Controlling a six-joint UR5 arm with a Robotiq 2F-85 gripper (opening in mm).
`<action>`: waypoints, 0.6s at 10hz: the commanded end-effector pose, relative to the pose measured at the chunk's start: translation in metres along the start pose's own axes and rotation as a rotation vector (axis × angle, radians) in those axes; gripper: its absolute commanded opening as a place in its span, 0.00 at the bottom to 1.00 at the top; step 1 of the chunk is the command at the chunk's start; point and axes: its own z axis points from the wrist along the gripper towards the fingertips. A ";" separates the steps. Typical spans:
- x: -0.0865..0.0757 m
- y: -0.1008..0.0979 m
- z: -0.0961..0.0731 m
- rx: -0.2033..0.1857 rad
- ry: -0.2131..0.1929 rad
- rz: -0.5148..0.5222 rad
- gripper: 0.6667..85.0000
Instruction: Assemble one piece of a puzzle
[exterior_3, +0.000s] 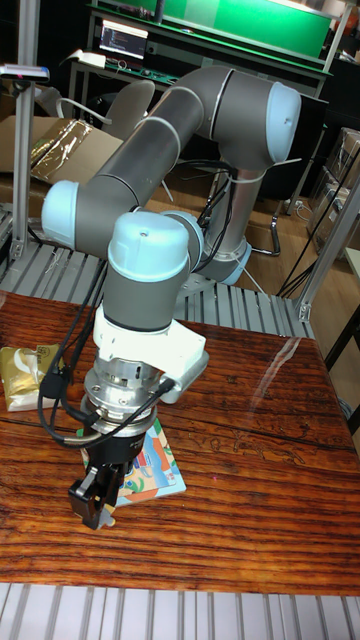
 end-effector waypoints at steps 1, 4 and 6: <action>0.005 -0.006 -0.002 0.018 0.009 0.066 0.38; 0.009 -0.006 -0.003 0.019 0.019 0.099 0.38; 0.011 -0.007 -0.002 0.017 0.024 0.122 0.36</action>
